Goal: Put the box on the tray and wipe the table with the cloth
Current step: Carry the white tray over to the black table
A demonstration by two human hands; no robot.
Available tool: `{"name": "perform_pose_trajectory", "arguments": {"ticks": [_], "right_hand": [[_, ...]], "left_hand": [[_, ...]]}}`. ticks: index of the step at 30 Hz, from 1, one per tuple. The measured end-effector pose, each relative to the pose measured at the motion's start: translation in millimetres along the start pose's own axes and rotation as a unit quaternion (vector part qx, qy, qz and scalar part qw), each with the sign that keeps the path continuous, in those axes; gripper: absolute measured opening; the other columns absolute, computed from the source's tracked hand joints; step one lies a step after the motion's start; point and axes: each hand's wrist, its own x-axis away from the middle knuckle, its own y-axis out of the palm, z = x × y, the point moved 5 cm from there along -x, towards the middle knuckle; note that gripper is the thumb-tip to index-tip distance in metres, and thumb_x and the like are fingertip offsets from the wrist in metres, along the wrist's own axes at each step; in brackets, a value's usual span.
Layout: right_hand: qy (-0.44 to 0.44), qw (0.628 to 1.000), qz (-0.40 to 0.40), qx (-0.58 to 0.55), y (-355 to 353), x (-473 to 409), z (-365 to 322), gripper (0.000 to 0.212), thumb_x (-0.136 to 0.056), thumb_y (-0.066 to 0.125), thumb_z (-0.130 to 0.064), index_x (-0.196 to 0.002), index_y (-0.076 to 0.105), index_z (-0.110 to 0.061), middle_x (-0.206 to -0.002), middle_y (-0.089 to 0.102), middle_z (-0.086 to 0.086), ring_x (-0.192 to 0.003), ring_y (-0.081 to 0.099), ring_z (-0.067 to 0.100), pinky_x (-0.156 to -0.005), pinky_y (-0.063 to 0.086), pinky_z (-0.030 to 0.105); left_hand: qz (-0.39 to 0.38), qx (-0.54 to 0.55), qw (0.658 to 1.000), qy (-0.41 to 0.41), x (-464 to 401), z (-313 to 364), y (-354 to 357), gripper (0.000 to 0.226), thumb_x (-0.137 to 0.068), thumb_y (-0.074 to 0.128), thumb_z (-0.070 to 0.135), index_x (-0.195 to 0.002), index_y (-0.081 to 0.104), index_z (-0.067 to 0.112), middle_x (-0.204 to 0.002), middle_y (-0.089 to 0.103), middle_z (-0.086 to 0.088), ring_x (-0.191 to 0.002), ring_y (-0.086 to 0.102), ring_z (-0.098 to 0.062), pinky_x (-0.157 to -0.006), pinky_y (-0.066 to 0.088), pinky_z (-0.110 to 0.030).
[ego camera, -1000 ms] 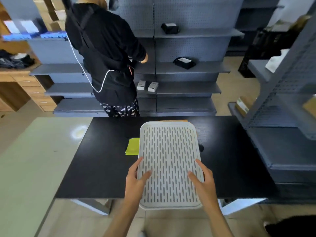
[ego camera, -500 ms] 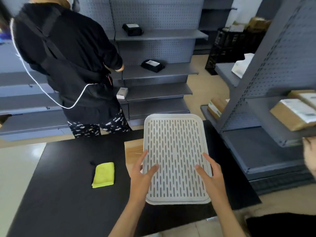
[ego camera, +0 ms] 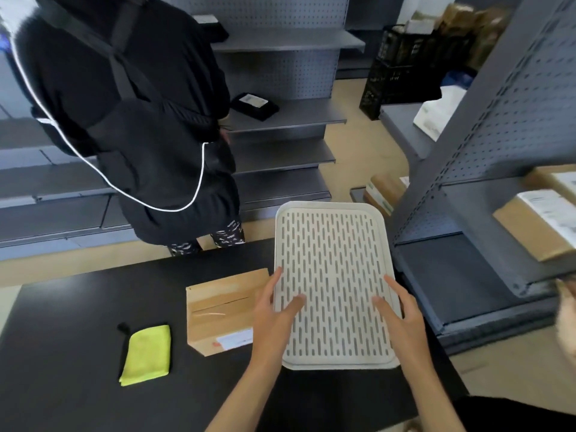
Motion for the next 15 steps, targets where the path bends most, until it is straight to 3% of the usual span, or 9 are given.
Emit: {"name": "perform_pose_trajectory", "arguments": {"ticks": [3, 8, 15], "right_hand": [[0.009, 1.000, -0.008, 0.012, -13, -36, 11, 0.046, -0.097, 0.068, -0.038, -0.139, 0.056, -0.052, -0.145, 0.051, -0.016, -0.128, 0.053, 0.003, -0.111, 0.046, 0.042], [0.033, 0.999, -0.022, 0.030, -38, -94, 35, 0.046, -0.099, 0.066, -0.036, -0.142, 0.055, -0.047, -0.142, 0.049, -0.014, -0.127, 0.050, 0.005, -0.107, 0.041, 0.034], [0.080, 0.994, -0.030, 0.064, -69, -167, 90, 0.038, -0.100, 0.065, -0.027, -0.137, 0.060, -0.037, -0.137, 0.051, -0.007, -0.126, 0.051, 0.014, -0.110, 0.044, 0.041]], "left_hand": [[0.012, -0.014, 1.000, -0.007, -18, -10, 28, 0.061, -0.084, 0.081, 0.027, -0.132, 0.056, 0.056, -0.141, 0.053, 0.022, -0.127, 0.055, -0.003, -0.107, 0.050, -0.044], [0.044, -0.017, 0.997, -0.065, -50, -42, 76, 0.061, -0.083, 0.082, 0.026, -0.132, 0.057, 0.053, -0.137, 0.053, 0.020, -0.123, 0.059, -0.006, -0.106, 0.052, -0.048], [0.074, 0.005, 0.988, -0.134, -84, -89, 141, 0.057, -0.082, 0.083, 0.031, -0.133, 0.059, 0.041, -0.134, 0.063, 0.008, -0.113, 0.069, -0.013, -0.097, 0.058, -0.048]]}}
